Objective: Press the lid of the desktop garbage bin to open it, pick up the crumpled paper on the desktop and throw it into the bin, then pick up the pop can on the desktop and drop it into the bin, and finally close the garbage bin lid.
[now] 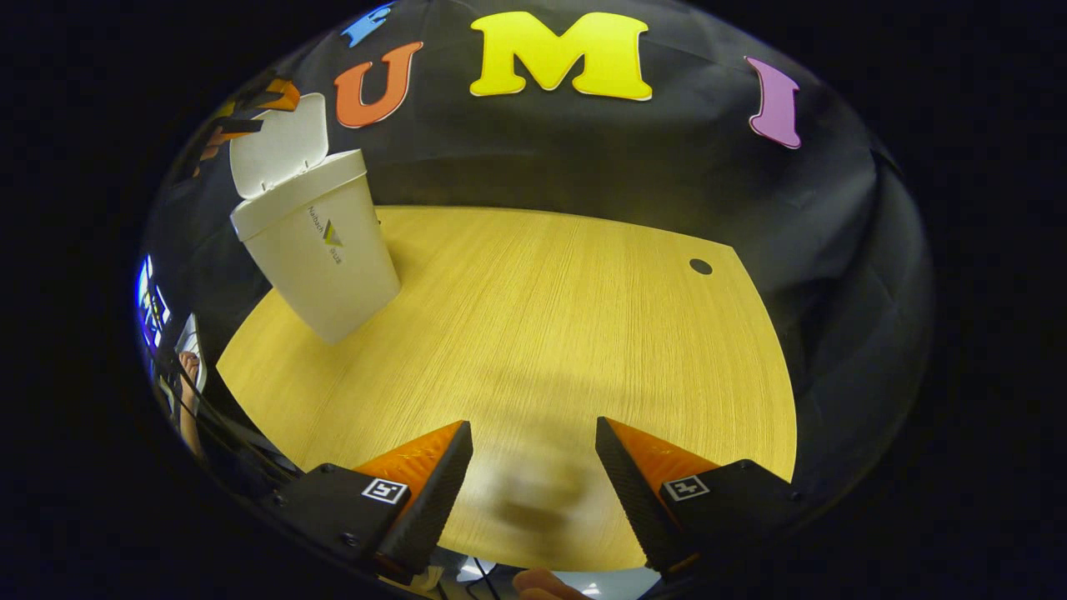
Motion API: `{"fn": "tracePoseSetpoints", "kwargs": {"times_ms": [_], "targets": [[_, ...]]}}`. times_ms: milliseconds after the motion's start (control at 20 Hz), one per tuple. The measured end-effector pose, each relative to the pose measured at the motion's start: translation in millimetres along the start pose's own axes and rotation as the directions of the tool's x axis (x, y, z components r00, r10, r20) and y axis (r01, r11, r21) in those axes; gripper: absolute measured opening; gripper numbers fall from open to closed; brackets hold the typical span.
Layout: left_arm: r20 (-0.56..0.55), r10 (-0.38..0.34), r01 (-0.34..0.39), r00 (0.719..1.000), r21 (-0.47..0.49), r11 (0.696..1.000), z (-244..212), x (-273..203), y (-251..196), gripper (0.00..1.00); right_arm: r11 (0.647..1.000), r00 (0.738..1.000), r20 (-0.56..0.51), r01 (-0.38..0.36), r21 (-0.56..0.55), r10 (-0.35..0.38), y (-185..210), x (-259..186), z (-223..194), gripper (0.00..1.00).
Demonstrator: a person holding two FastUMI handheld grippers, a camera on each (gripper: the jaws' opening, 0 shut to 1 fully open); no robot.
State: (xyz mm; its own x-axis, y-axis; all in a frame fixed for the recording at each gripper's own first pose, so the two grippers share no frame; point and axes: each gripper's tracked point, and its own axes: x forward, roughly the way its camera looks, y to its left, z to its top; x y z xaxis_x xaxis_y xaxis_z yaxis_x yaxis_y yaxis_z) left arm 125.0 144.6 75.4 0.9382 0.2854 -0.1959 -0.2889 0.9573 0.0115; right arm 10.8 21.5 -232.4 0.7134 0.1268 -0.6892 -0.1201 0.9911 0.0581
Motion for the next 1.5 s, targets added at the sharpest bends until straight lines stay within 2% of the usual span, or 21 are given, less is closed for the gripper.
{"fn": "tracePoseSetpoints", "kwargs": {"times_ms": [250,450,550,700,800,900,950,1100,1200,1500], "targets": [[0.04,0.062,-0.061,0.997,-0.038,0.997,57.4,10.1,15.8,0.91,1.0,1.0,0.014,-0.005,0.014,0.004,-7.0,3.3,4.6,0.95],[0.056,0.148,-0.143,0.987,-0.076,0.987,87.9,28.3,52.5,0.92,0.999,1.0,0.021,0.011,0.035,-0.012,-13.9,5.4,9.9,0.93],[0.035,0.193,-0.189,0.981,-0.106,0.976,90.6,44.0,78.5,0.92,0.999,1.0,0.018,0.023,0.038,-0.024,-15.9,6.5,11.0,0.93],[-0.029,0.223,-0.225,0.974,-0.16,0.961,81.4,66.3,100.5,0.92,0.999,0.999,0.021,0.039,0.036,-0.039,-15.4,6.9,14.5,0.93],[-0.073,0.219,-0.229,0.973,-0.185,0.956,67.9,78.5,106.4,0.93,0.999,0.999,0.02,0.044,0.031,-0.045,-13.7,7.9,15.3,0.93],[-0.11,0.186,-0.207,0.976,-0.229,0.951,55.2,85.1,101.5,0.93,0.999,0.999,0.016,0.048,0.025,-0.048,-11.8,7.6,13.8,0.95],[-0.118,0.182,-0.206,0.976,-0.241,0.949,52.8,85.3,98.3,0.93,0.999,0.999,0.013,0.049,0.019,-0.049,-10.3,7.6,11.7,0.93],[-0.111,0.167,-0.19,0.98,-0.24,0.952,50.8,78.8,93.5,0.94,0.999,0.999,0.005,0.048,0.009,-0.048,-9.4,6.0,4.5,0.93],[-0.117,0.145,-0.171,0.982,-0.248,0.954,45.7,72.4,82.1,0.96,0.999,0.999,0.002,0.042,0.007,-0.042,-9.2,4.7,-0.2,0.94],[-0.113,0.1,-0.126,0.989,-0.254,0.959,20.4,43.2,41.7,0.96,1.0,1.0,0.013,0.02,0.003,-0.02,-16.7,-3.0,-10.3,0.95]]}}
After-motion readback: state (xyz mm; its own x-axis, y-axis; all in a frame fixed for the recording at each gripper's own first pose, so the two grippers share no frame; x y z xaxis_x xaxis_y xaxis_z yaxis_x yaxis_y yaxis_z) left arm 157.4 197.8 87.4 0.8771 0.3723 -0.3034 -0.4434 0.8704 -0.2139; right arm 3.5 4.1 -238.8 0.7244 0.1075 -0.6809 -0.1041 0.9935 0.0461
